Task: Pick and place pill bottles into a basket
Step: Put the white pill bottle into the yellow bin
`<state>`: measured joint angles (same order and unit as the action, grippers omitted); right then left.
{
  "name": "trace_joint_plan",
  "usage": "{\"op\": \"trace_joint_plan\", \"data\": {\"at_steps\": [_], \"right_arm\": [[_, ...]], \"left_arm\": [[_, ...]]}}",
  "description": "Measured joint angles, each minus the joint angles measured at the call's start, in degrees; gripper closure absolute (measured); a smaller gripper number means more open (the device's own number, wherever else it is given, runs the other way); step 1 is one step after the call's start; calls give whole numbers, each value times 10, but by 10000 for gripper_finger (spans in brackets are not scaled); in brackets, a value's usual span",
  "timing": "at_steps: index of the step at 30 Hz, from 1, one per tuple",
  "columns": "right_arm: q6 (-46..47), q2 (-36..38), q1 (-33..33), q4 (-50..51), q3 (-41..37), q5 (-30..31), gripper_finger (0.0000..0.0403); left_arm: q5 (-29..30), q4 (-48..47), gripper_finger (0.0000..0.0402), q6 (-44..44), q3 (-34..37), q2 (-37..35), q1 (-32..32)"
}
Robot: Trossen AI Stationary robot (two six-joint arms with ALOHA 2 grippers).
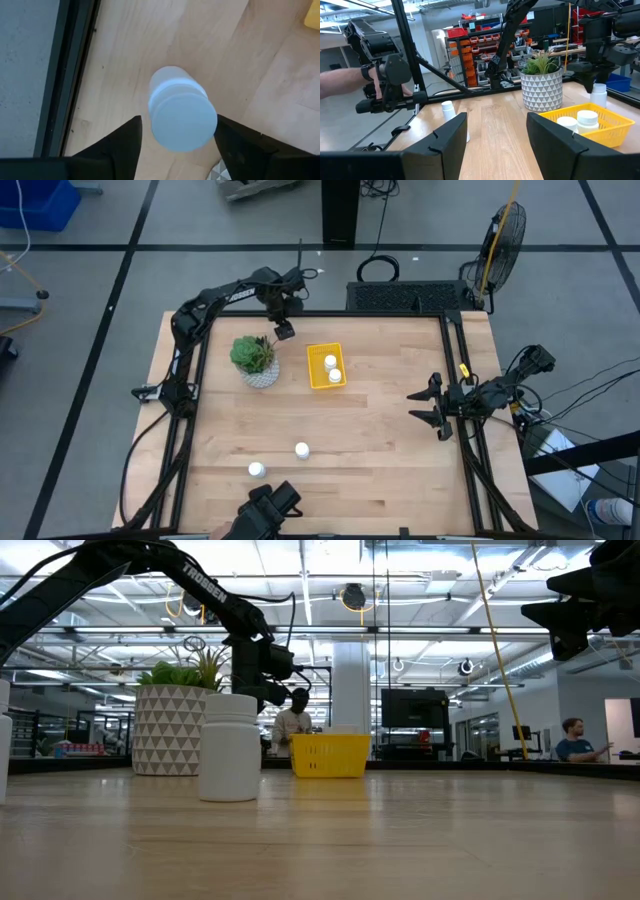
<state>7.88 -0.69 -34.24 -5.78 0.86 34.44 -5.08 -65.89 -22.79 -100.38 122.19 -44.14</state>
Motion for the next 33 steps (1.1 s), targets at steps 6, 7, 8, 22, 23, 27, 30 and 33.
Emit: {"op": "trace_joint_plan", "data": {"at_steps": [6, 7, 8, 22, 23, 27, 30, 33], "right_arm": [[0, 0, 0, 0, 0, 0, 206], [0, 0, 0, 0, 0, 0, 206], [0, 0, 0, 0, 0, 0, 206], [0, 0, 0, 0, 0, 0, 206], [0, 0, 0, 0, 0, 0, 206], [0, 0, 0, 0, 0, 0, 206], [0, 0, 0, 0, 0, 0, 206], [0, 0, 0, 0, 0, 0, 206]], "left_arm": [[0, 0, 183, -3, 0, 0, 0], [0, 0, 189, -2, 0, 0, 0], [0, 0, 194, -2, 0, 0, 0], [0, 2, 190, -5, 0, 0, 0], [-1, 2, 186, -5, 0, 0, 0], [-10, 2, 172, -6, 0, 0, 0], [-10, 4, 165, -6, 0, 0, 0], [-10, 13, 163, -6, 0, 0, 0]]}}
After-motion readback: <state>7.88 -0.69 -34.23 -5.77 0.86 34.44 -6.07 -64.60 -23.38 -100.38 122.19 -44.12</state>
